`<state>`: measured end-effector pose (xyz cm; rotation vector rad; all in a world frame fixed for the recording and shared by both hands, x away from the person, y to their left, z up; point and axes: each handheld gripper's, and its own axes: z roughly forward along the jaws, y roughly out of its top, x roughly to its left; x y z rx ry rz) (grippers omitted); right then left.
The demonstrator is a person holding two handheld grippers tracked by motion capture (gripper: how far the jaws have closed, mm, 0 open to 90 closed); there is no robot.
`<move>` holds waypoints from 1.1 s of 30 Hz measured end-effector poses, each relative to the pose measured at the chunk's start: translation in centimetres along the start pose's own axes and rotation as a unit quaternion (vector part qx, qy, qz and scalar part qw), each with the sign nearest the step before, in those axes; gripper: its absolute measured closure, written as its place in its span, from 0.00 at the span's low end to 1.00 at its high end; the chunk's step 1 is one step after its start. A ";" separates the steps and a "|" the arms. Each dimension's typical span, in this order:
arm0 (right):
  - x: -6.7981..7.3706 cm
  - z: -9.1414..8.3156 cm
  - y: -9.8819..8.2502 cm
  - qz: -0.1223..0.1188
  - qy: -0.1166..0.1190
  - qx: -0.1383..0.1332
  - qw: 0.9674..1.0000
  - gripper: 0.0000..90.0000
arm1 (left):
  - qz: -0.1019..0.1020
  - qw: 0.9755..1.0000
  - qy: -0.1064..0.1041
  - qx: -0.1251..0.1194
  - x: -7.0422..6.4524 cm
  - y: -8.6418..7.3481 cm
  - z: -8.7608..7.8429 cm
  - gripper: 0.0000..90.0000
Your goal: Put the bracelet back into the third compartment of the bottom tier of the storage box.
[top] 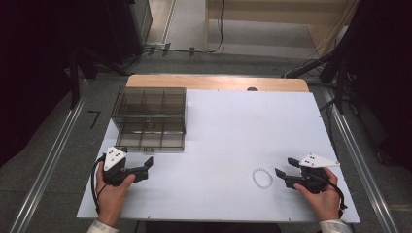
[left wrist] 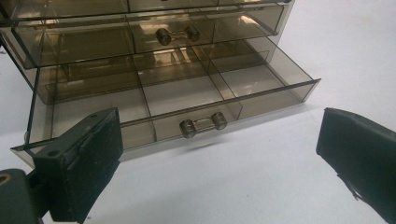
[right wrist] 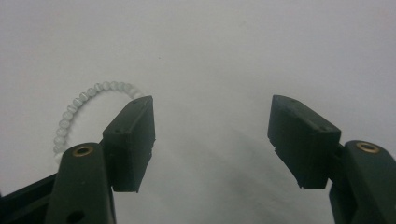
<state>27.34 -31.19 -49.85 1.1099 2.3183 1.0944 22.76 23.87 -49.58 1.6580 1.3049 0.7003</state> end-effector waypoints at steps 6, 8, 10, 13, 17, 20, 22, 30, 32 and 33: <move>0.3 0.3 0.1 -0.003 0.004 0.004 1.000 0.37 | 0.000 1.000 0.001 0.001 0.0 0.0 0.0 0.01; 0.3 0.4 0.1 -0.003 0.006 0.004 1.000 0.38 | 0.000 1.000 0.000 0.000 0.0 0.0 0.0 0.01; 0.4 0.4 0.2 -0.004 0.011 0.001 1.000 0.39 | 0.000 1.000 0.001 0.001 0.0 0.0 0.0 0.01; 0.4 0.5 0.2 -0.003 0.014 0.000 1.000 0.40 | 0.000 1.000 0.000 0.000 0.0 0.0 0.0 0.01; 0.7 0.7 0.3 -0.005 0.019 0.001 1.000 0.41 | -0.001 1.000 0.000 0.001 0.0 0.0 0.0 0.01; 0.9 0.9 0.3 -0.006 0.022 0.005 1.000 0.43 | 0.000 1.000 0.000 0.001 0.1 0.0 0.0 0.01; 0.9 0.9 0.3 -0.007 0.022 0.006 1.000 0.44 | 0.000 1.000 0.001 0.001 0.0 0.0 0.0 0.01; 1.3 1.3 0.5 -0.015 0.024 0.011 1.000 0.45 | 0.000 1.000 0.000 0.001 0.0 0.0 0.0 0.01; 1.4 1.4 0.5 -0.016 0.026 0.012 0.999 0.46 | 0.000 1.000 0.000 0.001 0.0 0.0 0.0 0.01; 1.5 1.4 0.5 -0.018 0.026 0.013 0.999 0.46 | 0.000 1.000 0.000 0.001 0.0 0.0 0.0 0.01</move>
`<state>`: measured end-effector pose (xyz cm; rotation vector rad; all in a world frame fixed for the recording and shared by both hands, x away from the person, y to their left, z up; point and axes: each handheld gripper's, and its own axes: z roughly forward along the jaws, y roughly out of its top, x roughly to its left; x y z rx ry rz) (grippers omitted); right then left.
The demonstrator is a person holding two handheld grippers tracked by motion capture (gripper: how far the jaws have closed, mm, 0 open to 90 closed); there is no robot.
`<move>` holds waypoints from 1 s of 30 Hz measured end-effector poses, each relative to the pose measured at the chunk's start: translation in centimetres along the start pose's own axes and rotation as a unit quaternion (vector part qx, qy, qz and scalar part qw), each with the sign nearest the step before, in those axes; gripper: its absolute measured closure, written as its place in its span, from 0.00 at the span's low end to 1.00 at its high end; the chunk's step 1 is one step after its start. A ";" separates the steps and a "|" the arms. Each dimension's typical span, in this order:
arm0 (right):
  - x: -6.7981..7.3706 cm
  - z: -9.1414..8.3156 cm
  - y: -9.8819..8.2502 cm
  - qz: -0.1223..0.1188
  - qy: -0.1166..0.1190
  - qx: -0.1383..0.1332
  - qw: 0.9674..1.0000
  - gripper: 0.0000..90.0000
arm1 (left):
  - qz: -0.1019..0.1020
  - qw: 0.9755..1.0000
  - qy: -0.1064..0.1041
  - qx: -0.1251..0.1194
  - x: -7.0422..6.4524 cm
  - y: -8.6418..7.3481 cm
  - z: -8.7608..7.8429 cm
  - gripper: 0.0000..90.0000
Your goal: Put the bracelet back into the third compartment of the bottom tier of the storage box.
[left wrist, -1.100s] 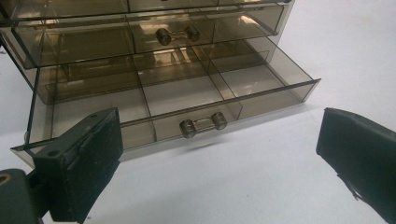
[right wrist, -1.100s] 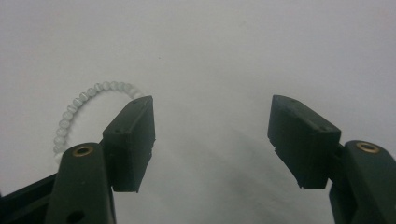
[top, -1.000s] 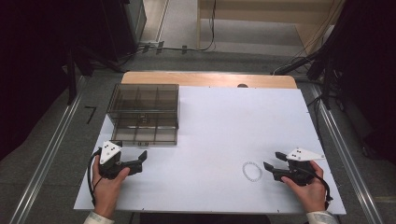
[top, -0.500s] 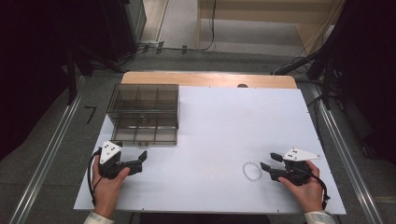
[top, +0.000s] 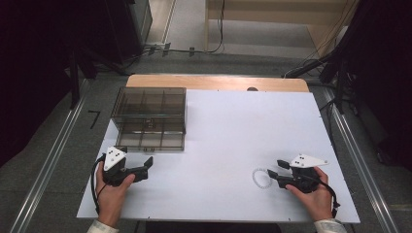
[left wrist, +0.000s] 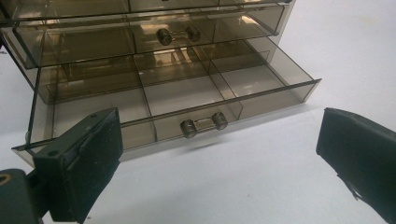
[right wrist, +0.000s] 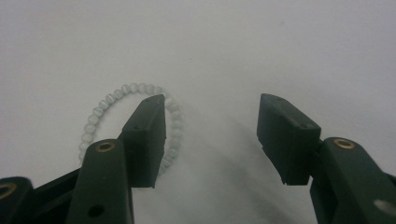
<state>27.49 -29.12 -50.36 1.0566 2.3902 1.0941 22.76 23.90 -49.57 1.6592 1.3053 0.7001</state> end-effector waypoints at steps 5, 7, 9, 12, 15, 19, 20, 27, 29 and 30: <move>0.2 0.2 0.0 -0.007 0.000 0.007 1.000 0.52 | 0.000 1.000 -0.001 -0.001 0.0 0.0 0.0 0.01; 0.3 0.3 0.1 -0.011 0.002 0.010 1.000 0.55 | 0.000 1.000 -0.001 -0.001 -0.1 0.0 0.0 0.01; 0.3 0.3 0.1 -0.011 0.002 0.012 1.000 0.56 | 0.000 1.000 -0.001 -0.001 0.0 0.0 0.0 0.01; 0.4 0.3 0.1 -0.014 0.000 0.015 1.000 0.58 | 0.000 1.000 -0.001 -0.001 0.0 0.0 0.0 0.01; 0.7 0.7 0.1 -0.021 -0.009 0.026 0.999 0.63 | 0.002 1.000 -0.002 -0.001 0.0 0.0 0.1 0.01; 0.9 0.8 0.1 -0.025 -0.010 0.026 0.999 0.69 | 0.001 1.000 -0.003 -0.001 -0.1 0.0 0.1 0.01; 0.9 0.8 0.1 -0.025 -0.010 0.026 0.999 0.69 | 0.001 1.000 -0.003 -0.001 -0.1 0.0 0.1 0.01; 1.7 0.9 0.2 -0.035 -0.013 0.028 0.999 0.86 | 0.000 1.000 -0.001 0.000 -0.1 0.0 0.1 0.01; 1.6 0.9 0.1 -0.027 -0.009 0.027 0.999 0.88 | 0.000 1.000 -0.002 0.000 -0.1 0.0 0.1 0.01; 1.5 0.9 0.1 -0.021 -0.007 0.026 0.999 0.89 | 0.000 1.000 -0.001 0.001 -0.1 0.0 0.1 0.01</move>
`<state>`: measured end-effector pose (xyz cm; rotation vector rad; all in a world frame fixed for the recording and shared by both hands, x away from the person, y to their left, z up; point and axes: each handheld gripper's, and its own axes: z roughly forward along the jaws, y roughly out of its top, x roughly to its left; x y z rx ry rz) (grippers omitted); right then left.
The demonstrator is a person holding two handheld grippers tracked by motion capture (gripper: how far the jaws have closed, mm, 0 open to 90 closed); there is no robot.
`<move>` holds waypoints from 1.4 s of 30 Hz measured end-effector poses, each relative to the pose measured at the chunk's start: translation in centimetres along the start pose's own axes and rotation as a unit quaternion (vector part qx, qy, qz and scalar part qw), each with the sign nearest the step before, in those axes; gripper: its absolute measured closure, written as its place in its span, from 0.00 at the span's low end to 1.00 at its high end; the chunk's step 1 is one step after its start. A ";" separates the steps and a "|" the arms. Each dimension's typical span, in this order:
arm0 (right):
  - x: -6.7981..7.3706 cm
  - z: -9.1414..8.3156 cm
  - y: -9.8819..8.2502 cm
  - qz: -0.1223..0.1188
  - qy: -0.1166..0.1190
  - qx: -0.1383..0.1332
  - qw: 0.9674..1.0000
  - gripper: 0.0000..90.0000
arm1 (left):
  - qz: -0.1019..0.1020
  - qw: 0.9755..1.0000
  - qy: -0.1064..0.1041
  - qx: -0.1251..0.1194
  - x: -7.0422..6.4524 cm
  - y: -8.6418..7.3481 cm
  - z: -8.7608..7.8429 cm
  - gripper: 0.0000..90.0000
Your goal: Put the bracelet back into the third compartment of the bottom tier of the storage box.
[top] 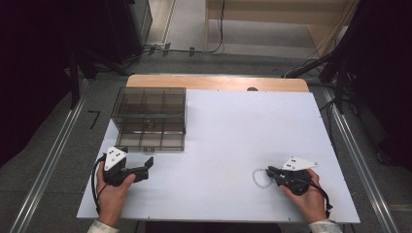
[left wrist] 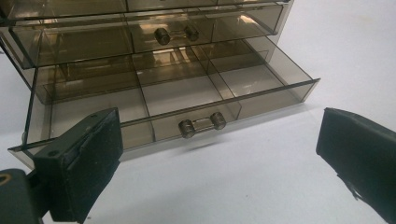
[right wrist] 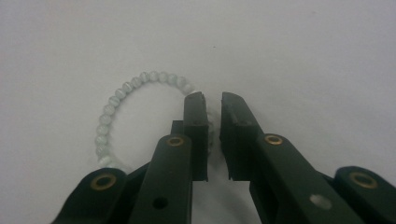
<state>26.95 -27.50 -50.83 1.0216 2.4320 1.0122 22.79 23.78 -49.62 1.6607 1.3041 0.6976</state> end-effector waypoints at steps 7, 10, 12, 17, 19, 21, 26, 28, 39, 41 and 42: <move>-0.1 0.0 -0.2 0.010 0.008 -0.004 1.000 0.93 | 0.001 1.000 0.002 0.003 0.0 0.0 0.0 0.01; -0.1 0.1 -0.2 0.010 0.010 -0.007 1.000 0.93 | -0.001 1.000 0.001 0.004 0.0 0.0 0.1 0.01; -0.1 0.1 -0.3 0.010 0.010 -0.008 1.000 0.93 | -0.001 1.000 0.001 0.004 0.0 0.0 0.1 0.01; -0.1 0.1 -0.3 0.009 0.010 -0.010 1.000 0.94 | -0.001 1.000 0.001 0.004 0.0 0.0 0.1 0.01; -0.1 0.1 -0.3 0.009 0.010 -0.010 1.000 0.94 | -0.002 1.000 0.001 0.004 0.0 0.0 0.1 0.01; -0.1 0.0 -0.2 0.009 0.010 -0.010 1.000 0.94 | -0.003 1.000 0.002 0.005 0.0 0.0 0.2 0.01; -0.2 -0.1 -0.2 0.012 0.016 -0.010 1.000 0.95 | -0.003 1.000 0.002 0.005 0.0 0.0 0.1 0.01; -0.2 -0.1 -0.1 0.015 0.019 -0.011 1.000 0.95 | -0.003 1.000 0.002 0.005 0.0 0.0 0.1 0.01; 0.5 -0.6 0.7 0.013 0.028 -0.031 0.999 0.95 | -0.003 1.000 0.001 0.003 0.0 0.0 0.0 0.01; 0.6 -0.7 1.1 0.014 0.032 -0.037 0.999 0.95 | 0.000 1.000 0.000 0.003 -0.2 0.0 0.1 0.01; 0.6 -0.7 1.2 0.015 0.035 -0.041 0.998 0.95 | 0.001 1.000 0.000 0.004 -0.2 0.0 0.1 0.01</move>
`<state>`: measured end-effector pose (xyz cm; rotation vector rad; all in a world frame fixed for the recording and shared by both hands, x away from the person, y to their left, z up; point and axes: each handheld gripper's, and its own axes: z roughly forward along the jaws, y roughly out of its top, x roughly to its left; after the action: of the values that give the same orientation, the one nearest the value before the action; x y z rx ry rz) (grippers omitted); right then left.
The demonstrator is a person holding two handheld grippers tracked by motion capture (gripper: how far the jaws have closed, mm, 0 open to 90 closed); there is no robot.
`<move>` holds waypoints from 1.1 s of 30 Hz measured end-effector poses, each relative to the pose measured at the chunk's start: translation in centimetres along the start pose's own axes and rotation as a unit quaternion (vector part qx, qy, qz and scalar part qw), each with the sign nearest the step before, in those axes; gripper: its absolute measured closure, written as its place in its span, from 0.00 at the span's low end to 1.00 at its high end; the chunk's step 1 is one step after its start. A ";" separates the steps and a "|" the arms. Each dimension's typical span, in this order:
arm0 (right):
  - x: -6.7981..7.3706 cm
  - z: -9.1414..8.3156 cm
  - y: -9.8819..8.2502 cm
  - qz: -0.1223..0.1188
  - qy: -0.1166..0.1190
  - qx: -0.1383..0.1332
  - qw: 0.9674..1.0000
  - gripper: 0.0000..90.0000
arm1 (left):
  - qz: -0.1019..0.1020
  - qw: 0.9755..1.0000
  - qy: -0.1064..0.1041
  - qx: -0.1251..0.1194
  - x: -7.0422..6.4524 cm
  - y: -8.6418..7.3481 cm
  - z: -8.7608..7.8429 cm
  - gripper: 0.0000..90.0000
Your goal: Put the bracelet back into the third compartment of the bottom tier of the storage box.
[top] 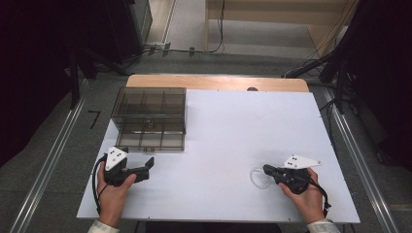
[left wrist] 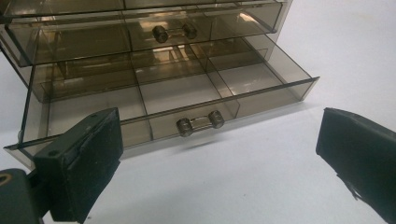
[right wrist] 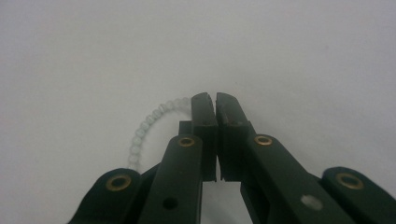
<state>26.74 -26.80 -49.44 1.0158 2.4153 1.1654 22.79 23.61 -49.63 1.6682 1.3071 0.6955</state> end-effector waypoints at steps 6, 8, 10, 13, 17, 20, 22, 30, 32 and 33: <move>0.5 0.5 0.8 -0.008 0.012 0.003 1.000 0.95 | -0.005 1.000 0.000 -0.002 0.1 0.0 0.0 0.01; 0.7 0.5 1.1 -0.010 0.014 0.003 1.000 0.95 | -0.005 1.000 0.000 -0.002 0.1 0.0 0.0 0.01; 0.8 0.5 1.4 -0.013 0.016 0.001 1.000 0.95 | -0.005 1.000 -0.001 -0.001 0.1 0.0 0.0 0.01; 1.1 0.5 2.0 -0.017 0.018 -0.003 1.000 0.95 | -0.004 1.000 -0.001 -0.002 0.1 0.0 0.0 0.01; 1.6 0.7 2.9 -0.025 0.022 -0.002 0.999 0.95 | -0.004 1.000 -0.001 0.000 0.1 0.0 0.0 0.01; 1.9 0.9 3.4 -0.031 0.025 -0.004 0.999 0.95 | -0.004 1.000 -0.002 0.000 0.1 0.0 0.1 0.01; 2.1 1.1 3.7 -0.030 0.028 -0.007 0.999 0.95 | -0.004 1.000 -0.002 0.001 0.1 0.0 0.1 0.01; 3.1 2.4 5.2 -0.043 0.042 -0.017 0.998 0.95 | -0.004 1.000 -0.003 0.001 0.1 0.0 0.1 0.01; 3.4 2.8 5.6 -0.048 0.045 -0.018 0.998 0.95 | -0.004 1.000 -0.003 0.001 0.1 0.0 0.1 0.01; 3.5 3.0 5.8 -0.049 0.047 -0.017 0.998 0.95 | -0.004 1.000 -0.003 0.001 0.1 0.0 0.1 0.01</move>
<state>28.50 -20.17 -46.74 0.8412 2.4780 1.2412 22.89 23.70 -49.63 1.6634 1.3098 0.6842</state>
